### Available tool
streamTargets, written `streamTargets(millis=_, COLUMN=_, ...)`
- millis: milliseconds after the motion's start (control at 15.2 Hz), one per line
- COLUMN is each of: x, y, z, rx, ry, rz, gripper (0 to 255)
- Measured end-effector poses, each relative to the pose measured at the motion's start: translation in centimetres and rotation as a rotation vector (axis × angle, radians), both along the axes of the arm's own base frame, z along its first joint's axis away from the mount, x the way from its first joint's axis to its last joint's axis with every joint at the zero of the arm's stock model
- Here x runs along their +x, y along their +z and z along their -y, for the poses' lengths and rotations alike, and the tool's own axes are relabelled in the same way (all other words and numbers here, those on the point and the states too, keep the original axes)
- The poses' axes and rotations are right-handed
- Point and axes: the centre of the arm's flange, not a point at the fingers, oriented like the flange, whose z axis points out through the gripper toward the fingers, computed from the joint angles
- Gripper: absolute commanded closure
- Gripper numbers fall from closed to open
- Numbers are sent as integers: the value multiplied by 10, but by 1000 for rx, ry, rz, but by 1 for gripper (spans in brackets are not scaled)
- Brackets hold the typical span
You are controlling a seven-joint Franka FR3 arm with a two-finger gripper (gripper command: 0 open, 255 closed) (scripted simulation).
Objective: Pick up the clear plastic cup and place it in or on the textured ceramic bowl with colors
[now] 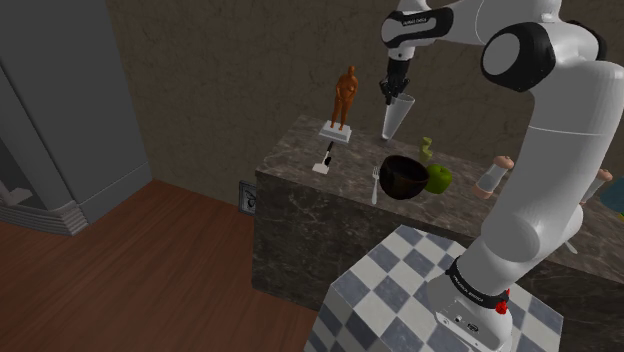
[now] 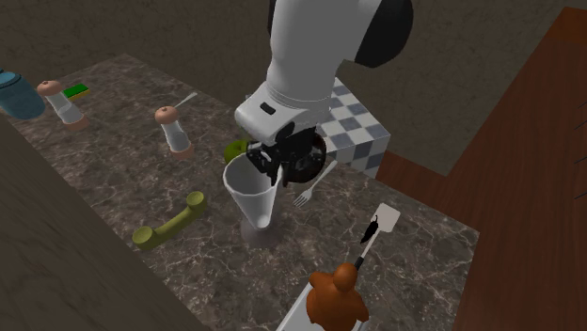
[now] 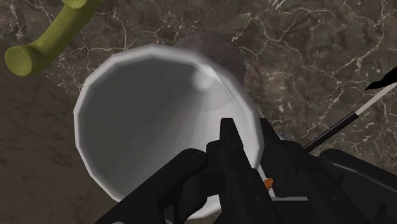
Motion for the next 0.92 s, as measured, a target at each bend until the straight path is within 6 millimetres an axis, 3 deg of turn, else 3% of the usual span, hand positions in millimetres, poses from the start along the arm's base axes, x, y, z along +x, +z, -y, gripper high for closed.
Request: streamTargets(millis=924, x=1, y=73, z=-1, rx=0, ry=0, rz=0, gripper=255)
